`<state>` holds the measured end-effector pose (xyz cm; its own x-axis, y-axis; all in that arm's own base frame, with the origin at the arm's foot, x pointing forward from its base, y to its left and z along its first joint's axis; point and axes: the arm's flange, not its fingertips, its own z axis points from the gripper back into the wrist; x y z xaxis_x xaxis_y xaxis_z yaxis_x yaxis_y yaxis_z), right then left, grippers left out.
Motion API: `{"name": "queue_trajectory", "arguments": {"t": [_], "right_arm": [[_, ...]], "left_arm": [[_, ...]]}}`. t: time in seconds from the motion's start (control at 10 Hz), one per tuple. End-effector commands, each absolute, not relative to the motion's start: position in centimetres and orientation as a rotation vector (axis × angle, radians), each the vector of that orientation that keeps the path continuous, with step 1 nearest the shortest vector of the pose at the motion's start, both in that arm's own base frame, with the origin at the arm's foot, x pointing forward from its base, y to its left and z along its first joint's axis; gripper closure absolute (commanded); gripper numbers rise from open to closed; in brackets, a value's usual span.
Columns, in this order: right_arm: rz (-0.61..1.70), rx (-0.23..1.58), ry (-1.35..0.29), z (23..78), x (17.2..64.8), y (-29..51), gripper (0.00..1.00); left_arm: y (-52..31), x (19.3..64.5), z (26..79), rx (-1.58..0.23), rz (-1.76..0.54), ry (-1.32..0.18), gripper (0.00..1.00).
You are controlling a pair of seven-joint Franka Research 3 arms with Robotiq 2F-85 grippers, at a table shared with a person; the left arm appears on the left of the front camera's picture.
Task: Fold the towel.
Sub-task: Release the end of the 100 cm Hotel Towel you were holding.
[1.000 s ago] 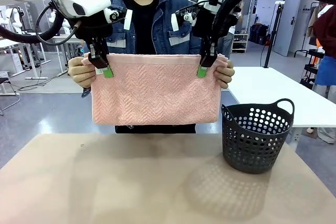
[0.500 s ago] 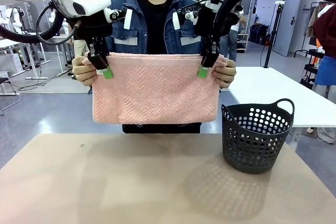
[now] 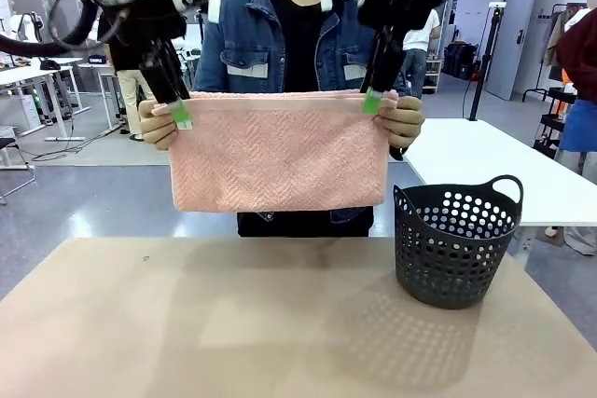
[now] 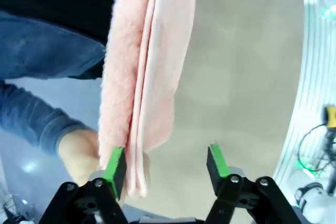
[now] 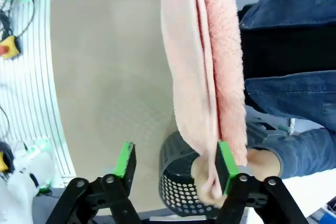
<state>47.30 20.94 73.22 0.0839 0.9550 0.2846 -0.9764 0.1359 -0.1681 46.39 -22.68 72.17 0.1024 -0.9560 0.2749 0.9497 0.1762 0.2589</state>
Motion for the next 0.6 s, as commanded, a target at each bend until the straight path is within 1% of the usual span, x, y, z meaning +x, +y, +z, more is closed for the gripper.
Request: {"name": "queue_trajectory", "arguments": {"t": [0.0, 0.1, 0.2, 0.3, 0.5], "right_arm": [[1.296, 0.148, -0.448, 76.3, 45.7, 17.5, 0.06], [1.213, 0.173, -0.472, 77.0, 45.2, 14.7, 0.0], [1.119, 0.218, -0.502, 77.3, 45.0, 11.1, 0.0], [1.055, 0.283, -0.536, 77.3, 44.8, 7.7, 0.0], [0.913, 0.326, -0.585, 76.6, 43.7, 0.7, 0.0]], "left_arm": [[-19.5, 45.3, 75.5, -0.086, -1.245, -0.439, 0.0], [-16.7, 45.0, 76.6, -0.117, -1.12, -0.448, 0.0], [-13.4, 44.3, 77.4, -0.144, -1.057, -0.494, 0.0], [-10.3, 43.9, 77.9, -0.212, -1.056, -0.536, 0.0], [-4.2, 43.1, 77.6, -0.265, -0.977, -0.555, 0.0]]}}
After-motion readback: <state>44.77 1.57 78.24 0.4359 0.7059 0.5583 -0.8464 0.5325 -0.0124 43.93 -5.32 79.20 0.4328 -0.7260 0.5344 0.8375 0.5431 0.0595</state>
